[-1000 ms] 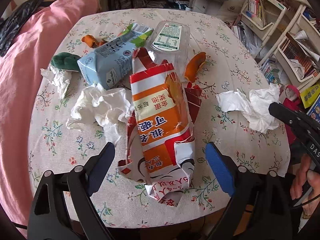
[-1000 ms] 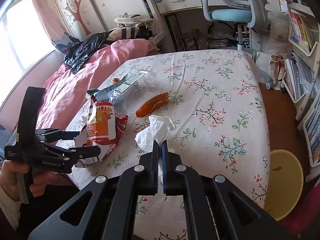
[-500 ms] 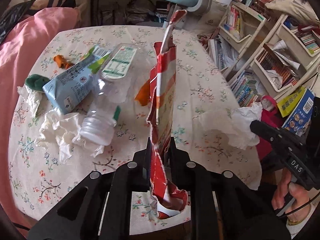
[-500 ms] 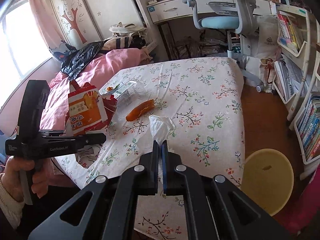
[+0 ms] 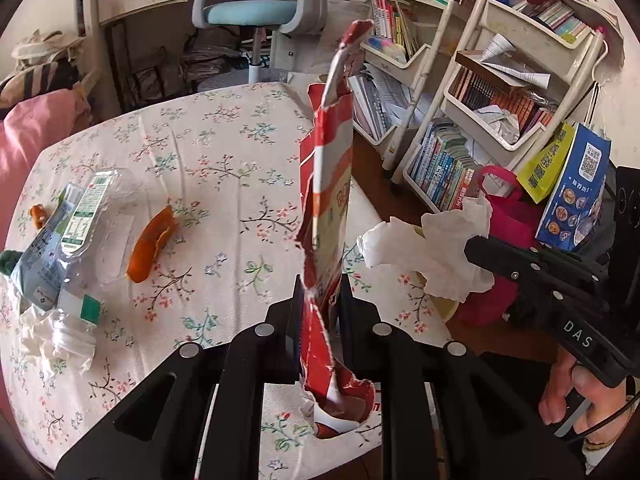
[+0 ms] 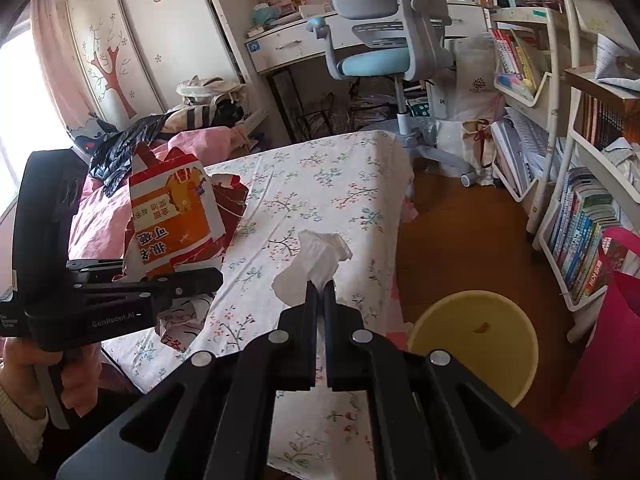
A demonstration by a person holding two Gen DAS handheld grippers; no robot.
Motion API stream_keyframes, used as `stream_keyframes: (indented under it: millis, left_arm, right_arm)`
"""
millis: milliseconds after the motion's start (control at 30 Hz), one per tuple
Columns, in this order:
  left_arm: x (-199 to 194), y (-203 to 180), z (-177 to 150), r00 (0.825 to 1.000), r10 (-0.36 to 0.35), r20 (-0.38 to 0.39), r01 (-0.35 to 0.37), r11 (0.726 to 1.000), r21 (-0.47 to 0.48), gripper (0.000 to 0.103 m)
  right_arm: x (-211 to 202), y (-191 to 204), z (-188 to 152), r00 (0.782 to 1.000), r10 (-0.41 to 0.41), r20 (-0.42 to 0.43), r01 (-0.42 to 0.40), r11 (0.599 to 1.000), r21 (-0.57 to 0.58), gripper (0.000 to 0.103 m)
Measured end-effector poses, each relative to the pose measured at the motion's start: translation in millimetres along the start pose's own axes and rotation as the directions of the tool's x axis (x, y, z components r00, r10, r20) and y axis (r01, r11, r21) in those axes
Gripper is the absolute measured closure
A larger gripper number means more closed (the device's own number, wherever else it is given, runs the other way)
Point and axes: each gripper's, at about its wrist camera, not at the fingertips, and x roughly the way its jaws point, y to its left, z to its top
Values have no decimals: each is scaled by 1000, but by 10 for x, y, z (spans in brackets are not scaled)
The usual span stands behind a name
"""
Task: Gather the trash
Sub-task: 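Carry both items over yellow bin and open both tools to drop them, then return both tools to table, right toward orange peel, left toward tissue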
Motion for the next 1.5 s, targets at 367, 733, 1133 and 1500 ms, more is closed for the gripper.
stream_keyframes:
  millis: [367, 733, 1133, 1500]
  left_arm:
    - [297, -684, 201, 1000, -22, 14, 21, 996, 86, 88]
    - [696, -1128, 316, 999, -49, -10, 50, 995, 92, 88]
    - [1211, -1352, 314, 996, -47, -81, 52, 996, 67, 79]
    - [1035, -1264, 326, 999, 26, -21, -24, 995, 93, 54]
  right_arm:
    - [-111, -476, -150, 993, -121, 1, 121, 989, 83, 99]
    - [-18, -851, -271, 981, -191, -45, 196, 969, 151, 95]
    - [-137, -1168, -324, 957, -288, -39, 289, 930, 227, 38]
    - [-217, -1071, -213, 967, -254, 28, 242, 945, 222, 33]
